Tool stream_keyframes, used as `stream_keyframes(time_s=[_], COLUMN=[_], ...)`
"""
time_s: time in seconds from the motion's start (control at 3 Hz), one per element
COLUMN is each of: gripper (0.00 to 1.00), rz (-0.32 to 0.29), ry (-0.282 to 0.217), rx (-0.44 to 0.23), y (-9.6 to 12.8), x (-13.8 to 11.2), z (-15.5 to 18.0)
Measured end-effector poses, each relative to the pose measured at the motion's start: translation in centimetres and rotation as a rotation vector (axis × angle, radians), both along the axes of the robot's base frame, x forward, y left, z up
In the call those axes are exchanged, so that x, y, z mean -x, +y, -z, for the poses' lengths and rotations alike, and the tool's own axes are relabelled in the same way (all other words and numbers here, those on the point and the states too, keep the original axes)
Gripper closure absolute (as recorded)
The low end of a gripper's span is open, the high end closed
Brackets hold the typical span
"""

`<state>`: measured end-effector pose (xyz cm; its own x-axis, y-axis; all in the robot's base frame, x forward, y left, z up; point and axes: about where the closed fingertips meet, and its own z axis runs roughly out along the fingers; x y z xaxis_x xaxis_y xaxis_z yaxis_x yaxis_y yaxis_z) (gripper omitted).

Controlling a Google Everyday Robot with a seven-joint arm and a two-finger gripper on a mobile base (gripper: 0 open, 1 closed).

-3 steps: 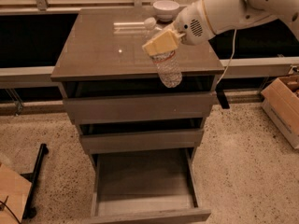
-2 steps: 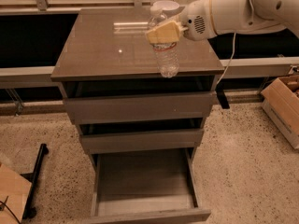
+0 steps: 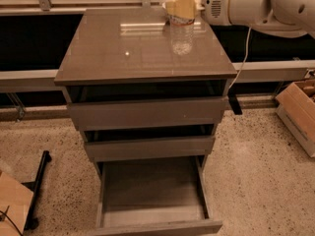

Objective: Pick water bottle from bottom drawer and place on counter

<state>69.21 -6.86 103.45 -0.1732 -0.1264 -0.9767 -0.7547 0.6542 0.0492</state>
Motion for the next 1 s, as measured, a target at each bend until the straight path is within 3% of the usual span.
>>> stream_keyframes(time_s=[0.33,0.67,1.0], gripper=[1.0,1.0,1.0], rz=[0.109,0.193,0.263], ry=[-0.012,0.009,0.069], rx=[-0.018,-0.049,-0.081], y=[-1.5,-3.3,-5.4], x=[-3.3,-6.4,-9.9], z=[-0.8,-0.4,1.7])
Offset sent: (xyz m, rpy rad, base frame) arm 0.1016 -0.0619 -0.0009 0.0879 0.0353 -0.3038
